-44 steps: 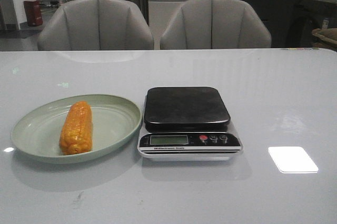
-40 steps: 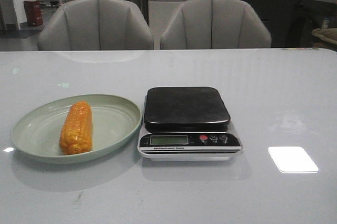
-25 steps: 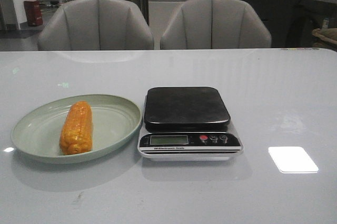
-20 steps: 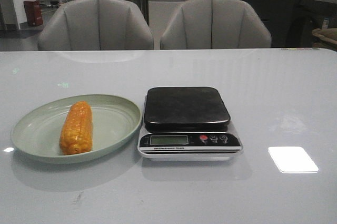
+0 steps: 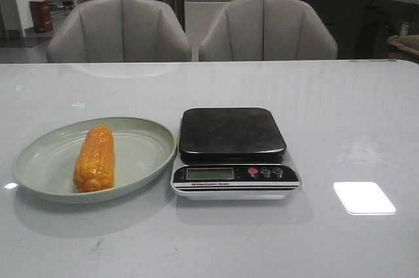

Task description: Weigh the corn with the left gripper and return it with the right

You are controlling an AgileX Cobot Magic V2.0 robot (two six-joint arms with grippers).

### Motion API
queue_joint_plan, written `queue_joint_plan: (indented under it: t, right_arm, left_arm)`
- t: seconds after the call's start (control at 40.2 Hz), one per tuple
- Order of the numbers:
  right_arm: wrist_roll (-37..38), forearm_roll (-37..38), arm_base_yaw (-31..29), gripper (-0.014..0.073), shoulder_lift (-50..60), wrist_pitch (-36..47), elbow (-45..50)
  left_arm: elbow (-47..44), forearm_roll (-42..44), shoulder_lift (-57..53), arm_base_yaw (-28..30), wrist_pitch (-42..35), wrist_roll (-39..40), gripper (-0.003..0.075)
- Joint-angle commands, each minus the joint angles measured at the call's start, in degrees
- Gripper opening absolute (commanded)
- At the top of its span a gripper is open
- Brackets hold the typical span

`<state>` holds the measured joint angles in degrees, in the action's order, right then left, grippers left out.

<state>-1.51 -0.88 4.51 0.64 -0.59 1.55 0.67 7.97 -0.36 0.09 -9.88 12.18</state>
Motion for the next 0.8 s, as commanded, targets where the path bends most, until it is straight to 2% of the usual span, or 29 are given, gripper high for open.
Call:
queue_joint_plan:
  t: [0.0,0.1,0.373,0.772]
  right_arm:
    - [0.0,0.9,-0.3,0.0163,1.1,4.8,0.2]
    - [0.0,0.9,-0.3,0.0163,1.1,4.8,0.2]
    - [0.0,0.9,-0.3,0.0163,1.1,4.8,0.2]
    - [0.0,0.9,-0.3,0.0163,1.1,4.8,0.2]
  left_arm:
    - [5.3,0.0,-0.6,-0.2,-3.8,0.2,0.0114]
    - [10.8,0.5,1.5,-0.2,0.6,0.2,0.0114]
    - [26.3,-2.6,13.8,-0.2,20.7,0.2,0.0114]
    - [26.4,-3.4,20.4,-1.3,22.4,0.2,0.0114]
